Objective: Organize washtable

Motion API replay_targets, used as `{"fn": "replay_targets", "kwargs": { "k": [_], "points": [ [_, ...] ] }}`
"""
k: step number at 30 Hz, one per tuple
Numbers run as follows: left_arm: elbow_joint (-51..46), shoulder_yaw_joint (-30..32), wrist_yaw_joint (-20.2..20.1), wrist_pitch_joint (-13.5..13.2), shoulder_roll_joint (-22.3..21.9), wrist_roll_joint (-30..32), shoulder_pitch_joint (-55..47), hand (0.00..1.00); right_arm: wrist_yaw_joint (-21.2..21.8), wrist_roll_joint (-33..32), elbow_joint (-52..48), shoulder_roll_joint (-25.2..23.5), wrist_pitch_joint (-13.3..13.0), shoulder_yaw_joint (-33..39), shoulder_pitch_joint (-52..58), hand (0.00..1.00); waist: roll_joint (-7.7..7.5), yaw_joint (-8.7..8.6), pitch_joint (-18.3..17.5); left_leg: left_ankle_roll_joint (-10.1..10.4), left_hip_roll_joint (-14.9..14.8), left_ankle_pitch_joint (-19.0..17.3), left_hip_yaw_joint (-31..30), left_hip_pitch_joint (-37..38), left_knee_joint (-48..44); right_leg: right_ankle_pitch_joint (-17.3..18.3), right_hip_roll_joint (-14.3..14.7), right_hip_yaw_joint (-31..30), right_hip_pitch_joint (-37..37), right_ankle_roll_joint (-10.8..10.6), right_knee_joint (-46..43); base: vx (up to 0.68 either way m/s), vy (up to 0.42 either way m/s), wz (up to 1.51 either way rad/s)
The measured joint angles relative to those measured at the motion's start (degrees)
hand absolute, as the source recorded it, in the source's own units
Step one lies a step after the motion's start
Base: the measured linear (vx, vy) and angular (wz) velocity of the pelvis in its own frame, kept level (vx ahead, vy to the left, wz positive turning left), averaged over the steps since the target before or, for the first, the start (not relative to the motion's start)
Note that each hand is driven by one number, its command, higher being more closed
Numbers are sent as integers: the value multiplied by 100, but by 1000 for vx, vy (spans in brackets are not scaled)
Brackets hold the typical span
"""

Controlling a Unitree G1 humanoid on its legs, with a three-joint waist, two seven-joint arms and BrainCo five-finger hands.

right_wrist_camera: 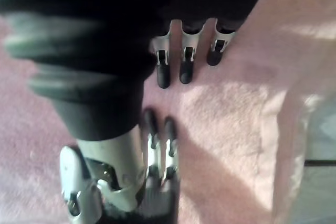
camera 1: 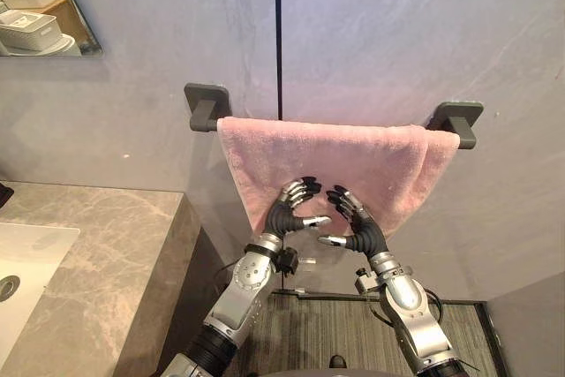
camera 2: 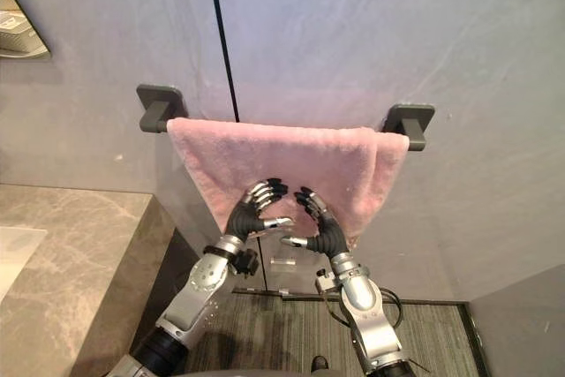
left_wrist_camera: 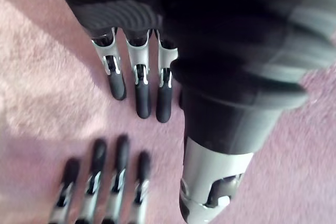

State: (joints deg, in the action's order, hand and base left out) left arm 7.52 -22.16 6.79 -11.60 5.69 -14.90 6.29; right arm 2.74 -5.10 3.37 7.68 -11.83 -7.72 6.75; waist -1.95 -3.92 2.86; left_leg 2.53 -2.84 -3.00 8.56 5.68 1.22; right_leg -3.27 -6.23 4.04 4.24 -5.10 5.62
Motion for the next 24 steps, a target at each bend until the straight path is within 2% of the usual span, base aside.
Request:
{"fn": "replay_targets", "kwargs": {
  "k": [7,14,24],
  "points": [
    [0,162,99,0,-70,76,-7,0,-139,-171,0,-68,-1,496,16,0,-10,-19,6,0,-5,0,-2,0,0,0,1,-1,-1,0,0,-36,-20,0],
    [0,262,107,-3,-117,96,-8,0,-227,-396,104,-290,-7,676,-8,0,-24,-16,11,0,-2,0,-1,0,7,0,1,-2,-6,0,0,-20,-14,0],
    [1,474,108,-5,-279,95,-87,0,-314,-439,311,-303,-12,769,-51,0,-34,-19,11,0,-3,1,-5,4,6,0,1,4,5,0,-1,-18,-12,0]
  ]
}}
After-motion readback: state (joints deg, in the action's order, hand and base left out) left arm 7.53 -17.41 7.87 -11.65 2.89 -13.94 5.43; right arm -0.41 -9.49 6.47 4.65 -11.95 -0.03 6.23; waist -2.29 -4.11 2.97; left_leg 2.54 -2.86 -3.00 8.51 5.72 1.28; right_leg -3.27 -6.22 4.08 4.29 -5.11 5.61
